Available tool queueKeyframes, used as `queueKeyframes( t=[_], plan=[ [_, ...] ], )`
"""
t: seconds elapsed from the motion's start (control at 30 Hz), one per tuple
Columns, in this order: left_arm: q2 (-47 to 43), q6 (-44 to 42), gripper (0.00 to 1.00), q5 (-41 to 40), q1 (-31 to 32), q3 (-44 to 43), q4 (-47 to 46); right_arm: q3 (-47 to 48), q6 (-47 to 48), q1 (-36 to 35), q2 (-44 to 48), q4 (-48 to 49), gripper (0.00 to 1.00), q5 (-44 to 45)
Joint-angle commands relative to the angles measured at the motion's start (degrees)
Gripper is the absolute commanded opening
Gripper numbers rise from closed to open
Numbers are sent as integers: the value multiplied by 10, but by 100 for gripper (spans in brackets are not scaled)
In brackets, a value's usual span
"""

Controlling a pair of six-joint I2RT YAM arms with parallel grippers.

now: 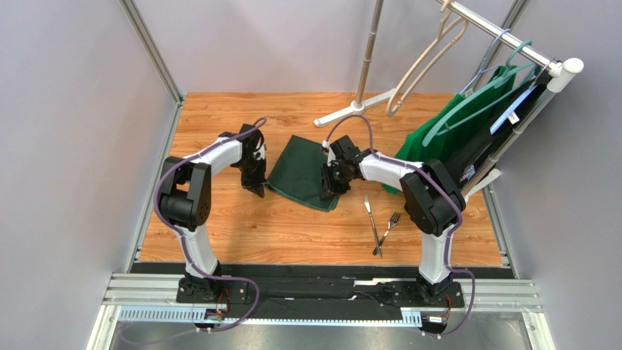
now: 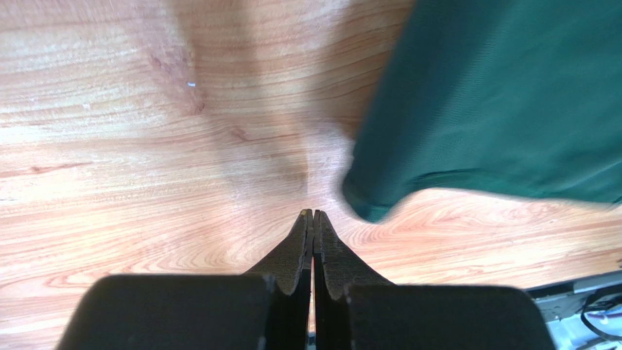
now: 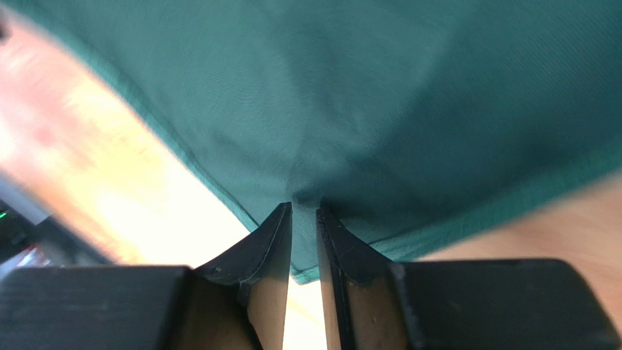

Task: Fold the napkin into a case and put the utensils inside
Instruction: Smooth out the square-folded napkin at the center of the board.

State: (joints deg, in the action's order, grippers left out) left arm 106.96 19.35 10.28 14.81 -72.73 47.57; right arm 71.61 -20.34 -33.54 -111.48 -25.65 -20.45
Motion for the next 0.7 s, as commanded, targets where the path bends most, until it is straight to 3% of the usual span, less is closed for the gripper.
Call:
queueKeyframes(
  t=[0.0,0.1,0.13,0.27,0.3,0.33,0.5,0.67],
  plan=[
    [-59,4,0,9,-2,10,-5,39,65,13,1,-55,26,86],
    [-144,2,19,46,-2,11,-40,38,43,12,27,-47,27,54],
    [-157,2,36,69,-3,2,-44,39,40,11,31,-43,28,52],
    [-99,6,66,111,-13,-72,-27,90,38,12,9,-62,30,95],
    [-81,3,67,132,-15,-103,-20,105,44,12,0,-82,30,99],
    [-64,2,87,134,-15,-114,-17,113,46,12,-1,-87,30,100],
    [21,-19,86,115,-16,-167,20,93,38,13,33,-86,33,102],
    [50,-38,77,127,-24,-163,32,32,-11,15,77,-77,51,84]
  ],
)
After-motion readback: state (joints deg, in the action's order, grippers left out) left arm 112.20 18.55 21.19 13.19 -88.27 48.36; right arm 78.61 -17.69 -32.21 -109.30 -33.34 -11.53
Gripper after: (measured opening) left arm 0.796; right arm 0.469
